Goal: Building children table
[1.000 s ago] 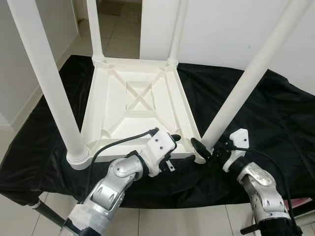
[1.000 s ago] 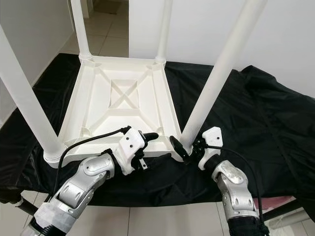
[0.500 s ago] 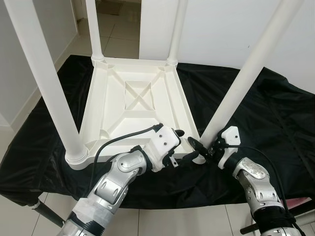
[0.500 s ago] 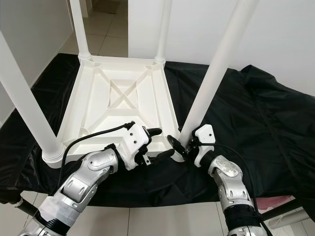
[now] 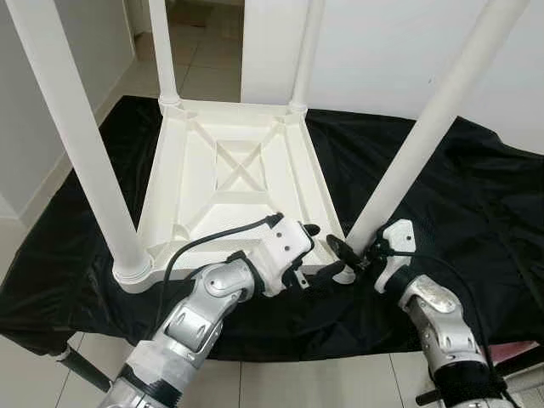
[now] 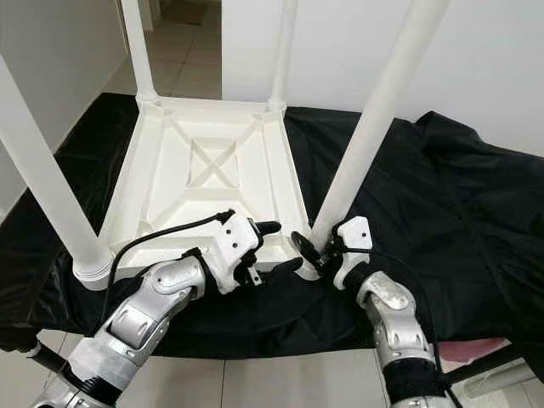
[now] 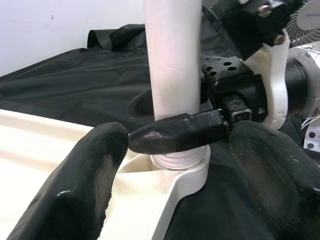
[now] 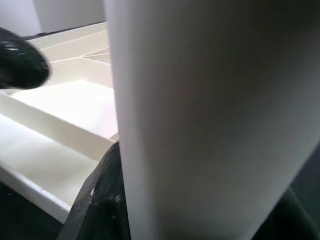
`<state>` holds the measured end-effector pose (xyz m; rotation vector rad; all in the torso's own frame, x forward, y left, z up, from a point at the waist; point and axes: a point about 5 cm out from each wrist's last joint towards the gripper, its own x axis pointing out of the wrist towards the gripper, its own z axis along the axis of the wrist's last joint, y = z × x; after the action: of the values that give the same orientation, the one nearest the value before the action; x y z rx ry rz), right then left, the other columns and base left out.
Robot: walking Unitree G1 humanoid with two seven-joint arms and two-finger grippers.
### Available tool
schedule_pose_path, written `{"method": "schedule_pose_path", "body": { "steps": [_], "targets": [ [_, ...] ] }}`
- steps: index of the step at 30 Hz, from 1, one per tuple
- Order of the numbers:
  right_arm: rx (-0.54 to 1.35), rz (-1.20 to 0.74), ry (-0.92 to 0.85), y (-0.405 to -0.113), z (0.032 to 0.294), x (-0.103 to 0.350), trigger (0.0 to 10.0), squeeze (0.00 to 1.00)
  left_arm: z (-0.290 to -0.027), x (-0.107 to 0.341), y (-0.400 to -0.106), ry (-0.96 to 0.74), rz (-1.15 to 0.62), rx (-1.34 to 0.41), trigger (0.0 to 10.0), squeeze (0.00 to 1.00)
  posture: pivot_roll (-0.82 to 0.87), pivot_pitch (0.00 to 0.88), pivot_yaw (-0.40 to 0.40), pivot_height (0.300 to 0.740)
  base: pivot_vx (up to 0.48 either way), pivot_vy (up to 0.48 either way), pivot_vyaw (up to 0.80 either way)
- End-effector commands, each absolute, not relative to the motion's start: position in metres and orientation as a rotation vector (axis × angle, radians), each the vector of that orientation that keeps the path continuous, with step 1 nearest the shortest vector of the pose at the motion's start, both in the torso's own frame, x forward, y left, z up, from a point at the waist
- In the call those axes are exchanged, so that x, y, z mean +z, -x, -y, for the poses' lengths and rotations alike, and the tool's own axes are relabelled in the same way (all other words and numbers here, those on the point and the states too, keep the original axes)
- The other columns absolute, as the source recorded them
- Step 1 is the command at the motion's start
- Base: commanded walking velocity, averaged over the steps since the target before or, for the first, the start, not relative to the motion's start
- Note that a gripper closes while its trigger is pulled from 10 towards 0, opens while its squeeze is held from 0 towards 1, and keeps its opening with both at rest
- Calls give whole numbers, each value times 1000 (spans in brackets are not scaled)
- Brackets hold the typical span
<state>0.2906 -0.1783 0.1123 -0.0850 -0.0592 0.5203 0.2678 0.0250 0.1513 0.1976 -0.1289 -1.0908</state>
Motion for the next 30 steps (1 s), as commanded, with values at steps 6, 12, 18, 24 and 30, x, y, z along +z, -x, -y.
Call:
{"method": "schedule_pose_path", "body": {
  "steps": [6,12,18,24,30],
  "targets": [
    [262,-12,61,-284,183,101,10000,0,-20,148,-266,-209,121,-1151,10000,0,-49,0,-66,740,0,0,0],
    [-13,-38,-57,-279,170,95,10000,0,-21,148,-266,-211,121,-1147,10000,0,-41,0,-64,740,0,0,0],
    [-224,-57,-167,-280,149,94,10000,0,-23,148,-266,-215,119,-1141,10000,0,-31,0,-61,740,0,0,0],
    [-197,-51,-156,-282,142,100,10000,0,-23,148,-267,-215,120,-1141,10000,0,-31,0,-58,740,0,0,0],
    [-178,-40,-145,-282,136,102,10000,0,-24,149,-268,-218,120,-1138,10000,0,-26,0,-59,740,0,0,0]
  ]
}}
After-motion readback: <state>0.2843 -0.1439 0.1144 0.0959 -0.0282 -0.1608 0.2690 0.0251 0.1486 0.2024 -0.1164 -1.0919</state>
